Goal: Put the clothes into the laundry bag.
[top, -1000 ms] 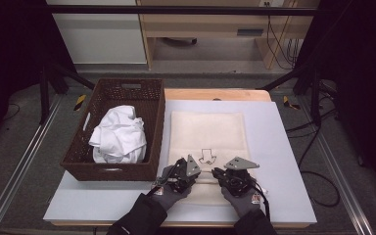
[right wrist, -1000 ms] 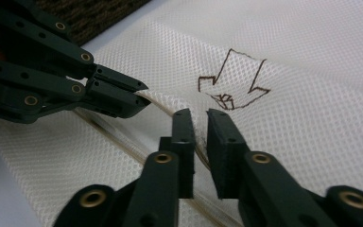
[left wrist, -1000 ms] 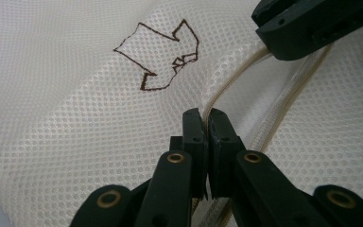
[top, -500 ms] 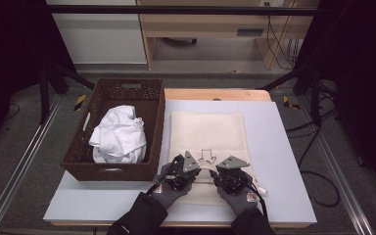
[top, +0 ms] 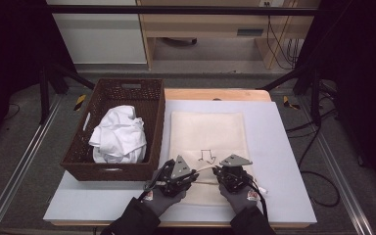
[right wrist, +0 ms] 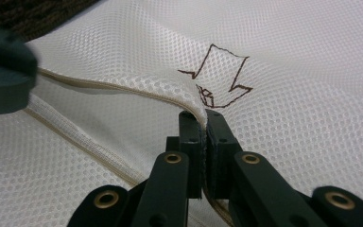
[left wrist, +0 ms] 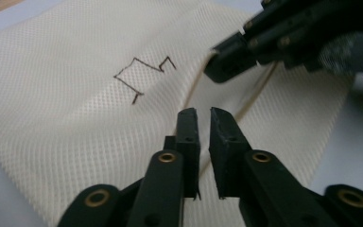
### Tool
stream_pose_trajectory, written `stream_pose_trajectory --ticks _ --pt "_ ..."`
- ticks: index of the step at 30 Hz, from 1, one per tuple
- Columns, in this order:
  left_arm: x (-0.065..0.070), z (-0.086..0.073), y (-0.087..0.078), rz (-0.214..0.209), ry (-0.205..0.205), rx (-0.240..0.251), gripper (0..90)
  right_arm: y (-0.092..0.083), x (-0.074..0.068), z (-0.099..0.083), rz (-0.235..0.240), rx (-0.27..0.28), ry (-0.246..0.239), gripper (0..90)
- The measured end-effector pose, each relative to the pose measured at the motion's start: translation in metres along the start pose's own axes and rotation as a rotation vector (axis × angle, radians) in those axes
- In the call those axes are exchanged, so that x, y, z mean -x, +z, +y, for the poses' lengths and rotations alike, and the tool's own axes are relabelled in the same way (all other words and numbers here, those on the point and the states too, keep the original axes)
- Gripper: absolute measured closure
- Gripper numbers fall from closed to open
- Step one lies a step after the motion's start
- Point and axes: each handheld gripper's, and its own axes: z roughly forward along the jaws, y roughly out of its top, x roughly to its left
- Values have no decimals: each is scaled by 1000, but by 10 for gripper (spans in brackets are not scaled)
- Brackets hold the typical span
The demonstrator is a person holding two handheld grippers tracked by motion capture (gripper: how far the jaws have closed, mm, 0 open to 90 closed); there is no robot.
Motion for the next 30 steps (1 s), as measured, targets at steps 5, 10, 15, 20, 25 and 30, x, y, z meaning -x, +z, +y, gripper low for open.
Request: stream_pose_trajectory --ticks 5,10,15,20,25,30 --pt "3 -24 -5 -5 6 -66 893 -4 0 3 15 20 10 875" --pt "-4 -45 -1 -13 -37 -110 894 -8 -2 9 28 50 13 875" --pt "-3 -54 0 -12 -52 -98 894 -12 -5 15 34 88 26 874" --pt "-2 -55 0 -9 -51 -91 893 -17 -7 20 27 145 33 874" --pt "-2 -56 0 -8 -51 -88 893 -23 -7 24 21 210 39 874" --pt "-2 -55 0 -4 -45 -87 893 -24 -7 30 24 234 39 873"
